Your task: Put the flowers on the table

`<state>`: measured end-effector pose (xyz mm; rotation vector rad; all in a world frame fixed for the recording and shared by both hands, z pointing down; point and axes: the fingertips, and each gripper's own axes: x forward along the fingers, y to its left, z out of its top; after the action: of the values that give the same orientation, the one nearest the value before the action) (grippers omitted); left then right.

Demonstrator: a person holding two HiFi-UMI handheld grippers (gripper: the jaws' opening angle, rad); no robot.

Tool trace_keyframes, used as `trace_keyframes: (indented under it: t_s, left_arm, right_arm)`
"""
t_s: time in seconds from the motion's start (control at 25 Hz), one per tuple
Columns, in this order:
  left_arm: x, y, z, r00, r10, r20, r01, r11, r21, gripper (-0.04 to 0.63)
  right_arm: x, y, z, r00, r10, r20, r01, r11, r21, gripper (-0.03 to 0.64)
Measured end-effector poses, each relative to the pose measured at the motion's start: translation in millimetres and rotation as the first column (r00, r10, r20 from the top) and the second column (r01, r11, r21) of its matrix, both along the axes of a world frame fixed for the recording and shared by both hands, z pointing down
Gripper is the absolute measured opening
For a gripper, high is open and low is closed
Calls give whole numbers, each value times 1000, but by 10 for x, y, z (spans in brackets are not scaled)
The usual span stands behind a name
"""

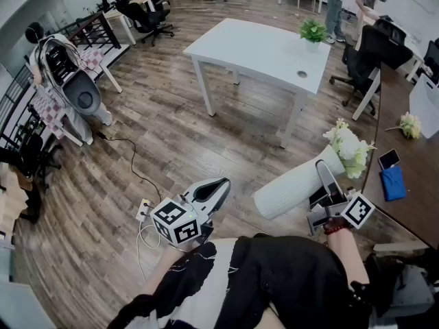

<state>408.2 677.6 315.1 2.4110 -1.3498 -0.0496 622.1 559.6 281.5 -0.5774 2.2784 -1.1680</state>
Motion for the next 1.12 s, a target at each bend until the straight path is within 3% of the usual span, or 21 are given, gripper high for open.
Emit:
trace_keyframes:
  t_s: [0.52,0.92,1.12]
  left_arm:
    - [-237,83,43,1000,-18,-8,18,1000,2,20]
    - [-740,134,95,1000,-12,0,12,1000,16,20]
    - [-1061,-44,98,1000,-8,15,7,999,53,15]
  right_arm:
    - [-201,22,27,1000,5,-3,-5,1000,-9,339]
    - [-771,31,94,999,-4,32,5,1000,-15,339]
    - [-949,-55,179,999,32,-12,-32,999,1,338]
